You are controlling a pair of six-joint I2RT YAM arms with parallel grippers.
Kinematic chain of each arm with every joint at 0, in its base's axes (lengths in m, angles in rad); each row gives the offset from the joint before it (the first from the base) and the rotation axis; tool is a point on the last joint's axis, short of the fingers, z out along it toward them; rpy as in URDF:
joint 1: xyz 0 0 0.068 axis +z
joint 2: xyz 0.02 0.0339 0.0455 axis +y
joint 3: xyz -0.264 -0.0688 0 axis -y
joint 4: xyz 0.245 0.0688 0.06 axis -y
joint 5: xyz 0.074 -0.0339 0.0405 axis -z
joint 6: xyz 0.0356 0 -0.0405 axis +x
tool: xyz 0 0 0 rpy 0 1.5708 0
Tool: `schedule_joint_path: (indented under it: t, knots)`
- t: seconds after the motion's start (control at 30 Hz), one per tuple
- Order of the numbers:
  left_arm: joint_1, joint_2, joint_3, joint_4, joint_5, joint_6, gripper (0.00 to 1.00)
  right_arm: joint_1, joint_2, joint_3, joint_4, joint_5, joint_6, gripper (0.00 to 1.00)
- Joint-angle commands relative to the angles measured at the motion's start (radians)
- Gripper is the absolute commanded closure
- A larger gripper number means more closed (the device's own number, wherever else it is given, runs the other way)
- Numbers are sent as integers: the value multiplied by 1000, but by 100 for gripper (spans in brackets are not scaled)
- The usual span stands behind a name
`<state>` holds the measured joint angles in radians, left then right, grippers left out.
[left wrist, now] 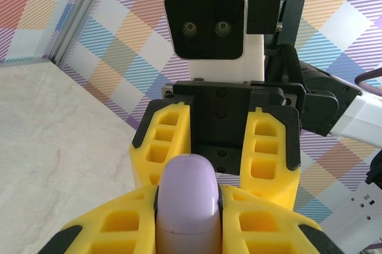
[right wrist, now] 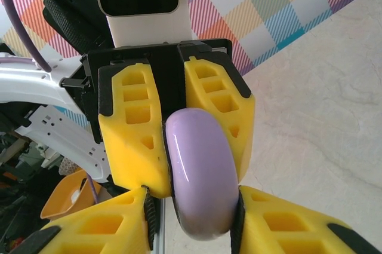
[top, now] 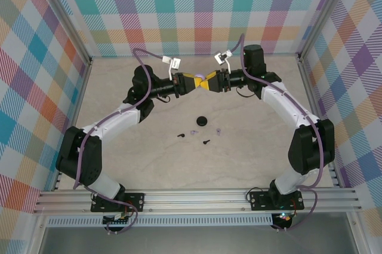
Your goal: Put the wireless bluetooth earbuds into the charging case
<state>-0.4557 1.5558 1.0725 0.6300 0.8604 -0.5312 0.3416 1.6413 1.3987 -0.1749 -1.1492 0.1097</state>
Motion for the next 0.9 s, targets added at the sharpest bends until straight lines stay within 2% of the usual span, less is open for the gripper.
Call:
schedule_joint_path:
  t: [0.0, 0.1, 0.3, 0.4, 0.6, 0.87]
  knots:
    - [-19, -23, 24, 14, -1, 21, 92, 39, 12, 44, -11, -53, -42, 63]
    - [-23, -22, 21, 22, -11, 18, 92, 43, 18, 51, -17, -53, -45, 63]
    - [-22, -21, 19, 23, -31, 9, 88, 43, 16, 51, -38, -7, -57, 79]
    - [-23, -26, 18, 11, -43, 14, 84, 39, 5, 36, -27, 38, -55, 83]
    - [-23, -29, 22, -15, -42, 27, 71, 29, -6, 30, -14, 63, -43, 84]
    - [-23, -40, 19, -48, -50, 44, 70, 25, -20, 28, -29, 72, -50, 84]
